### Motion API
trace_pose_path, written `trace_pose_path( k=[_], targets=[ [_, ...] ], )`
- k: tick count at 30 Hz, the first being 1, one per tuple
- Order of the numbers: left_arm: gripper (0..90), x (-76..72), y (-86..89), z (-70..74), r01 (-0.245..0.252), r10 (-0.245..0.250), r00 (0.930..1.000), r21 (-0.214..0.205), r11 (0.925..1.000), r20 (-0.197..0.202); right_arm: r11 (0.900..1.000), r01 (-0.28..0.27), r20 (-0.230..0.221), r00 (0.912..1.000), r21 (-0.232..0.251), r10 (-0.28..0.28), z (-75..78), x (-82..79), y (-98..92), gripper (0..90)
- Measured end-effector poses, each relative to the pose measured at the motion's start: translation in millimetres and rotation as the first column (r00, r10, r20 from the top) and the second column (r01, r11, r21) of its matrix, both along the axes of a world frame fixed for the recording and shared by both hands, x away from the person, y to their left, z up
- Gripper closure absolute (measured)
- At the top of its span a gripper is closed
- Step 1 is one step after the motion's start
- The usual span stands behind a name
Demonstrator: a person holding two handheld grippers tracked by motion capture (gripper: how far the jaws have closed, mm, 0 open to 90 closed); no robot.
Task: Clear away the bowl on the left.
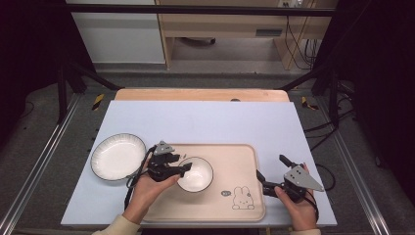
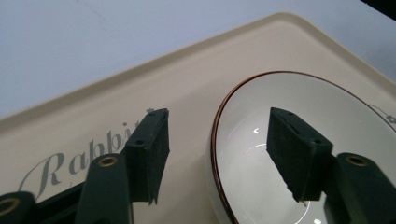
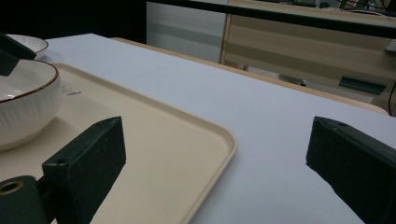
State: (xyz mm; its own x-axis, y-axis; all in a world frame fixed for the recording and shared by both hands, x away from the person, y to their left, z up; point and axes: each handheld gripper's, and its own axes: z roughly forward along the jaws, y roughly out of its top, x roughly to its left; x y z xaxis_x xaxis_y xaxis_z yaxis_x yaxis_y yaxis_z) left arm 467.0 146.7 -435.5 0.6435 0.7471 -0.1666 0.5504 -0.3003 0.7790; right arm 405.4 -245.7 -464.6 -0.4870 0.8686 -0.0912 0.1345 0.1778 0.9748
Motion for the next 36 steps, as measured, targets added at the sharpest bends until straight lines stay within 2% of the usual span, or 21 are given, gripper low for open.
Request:
trace_pose_path(
  k=[4,5,7,8,9,12,13,14,15,16,17,19,23,25,26,27,36],
  targets=[
    [31.4,-1.4,-0.2,3.2,-0.001,0.002,0.9995,-0.020,0.9998,0.033,1.0000,-0.001,-0.001,1.0000,0.001,0.001,-0.1,0.1,0.2,4.8],
    [28.0,-1.5,0.3,5.0,0.008,-0.006,0.9988,-0.032,0.9995,0.049,1.0000,-0.002,0.002,1.0000,0.002,0.002,0.0,0.2,0.2,4.7],
    [26.6,-1.3,0.6,6.2,0.017,-0.016,0.9984,-0.034,0.9993,0.054,1.0000,-0.002,0.003,1.0000,0.002,0.002,0.1,0.2,0.1,4.6],
    [21.5,-1.2,1.4,7.9,0.040,-0.037,0.9969,-0.037,0.9985,0.069,1.0000,-0.004,0.010,0.9999,0.001,0.004,0.3,0.2,-0.3,4.5],
    [19.7,-1.2,1.4,7.9,0.040,-0.037,0.9969,-0.037,0.9985,0.069,1.0000,-0.004,0.010,0.9999,0.001,0.004,0.3,0.2,-0.3,4.5],
    [15.1,-2.7,2.3,10.6,0.077,-0.071,0.9915,-0.051,0.9957,0.109,1.0000,-0.004,0.012,0.9999,0.003,0.004,0.8,-0.5,-0.4,4.4],
    [13.2,-3.8,2.7,12.0,0.086,-0.077,0.9869,-0.062,0.9943,0.142,1.0000,-0.004,0.015,0.9999,0.002,0.004,1.1,-0.8,-0.2,4.4],
    [13.1,-3.8,2.7,12.0,0.086,-0.077,0.9869,-0.062,0.9943,0.142,1.0000,-0.004,0.015,0.9999,0.002,0.004,1.1,-0.8,-0.2,4.4],
    [13.0,-4.2,3.8,13.7,0.093,-0.081,0.9825,-0.070,0.9931,0.168,1.0000,-0.003,0.013,0.9999,0.003,0.003,1.3,-1.4,0.1,4.3],
    [13.0,-4.2,3.8,13.7,0.093,-0.081,0.9825,-0.070,0.9931,0.168,1.0000,-0.003,0.013,0.9999,0.003,0.003,1.3,-1.4,0.1,4.3],
    [13.0,-4.5,5.0,14.9,0.104,-0.089,0.9769,-0.070,0.9921,0.194,1.0000,-0.005,0.018,0.9998,0.003,0.005,1.6,-1.6,-0.1,4.3],
    [12.6,-5.0,6.5,16.4,0.119,-0.101,0.9705,-0.071,0.9903,0.219,1.0000,-0.003,0.020,0.9998,0.002,0.003,2.0,-1.9,-0.4,4.2],
    [11.8,-5.9,9.3,19.5,0.123,-0.100,0.9652,-0.082,0.9891,0.242,1.0000,0.000,0.024,0.9997,0.001,0.000,2.6,-2.1,-0.5,4.2],
    [11.2,-6.7,12.3,22.4,0.138,-0.115,0.9571,-0.071,0.9878,0.266,1.0000,-0.001,0.030,0.9996,-0.002,0.001,2.7,-2.1,-0.2,4.1],
    [10.6,-6.7,12.3,22.4,0.138,-0.115,0.9571,-0.071,0.9878,0.266,1.0000,-0.001,0.030,0.9996,-0.002,0.001,2.7,-2.1,-0.2,4.1],
    [8.5,-7.6,12.9,23.7,0.158,-0.133,0.9510,-0.067,0.9853,0.279,1.0000,0.001,0.034,0.9994,-0.001,-0.001,3.1,-2.5,-0.2,4.1],
    [4.8,-9.4,15.5,24.2,0.188,-0.160,0.9415,-0.067,0.9800,0.297,1.0000,-0.002,0.046,0.9989,-0.005,0.002,3.6,-2.8,0.0,4.1]
  ],
)
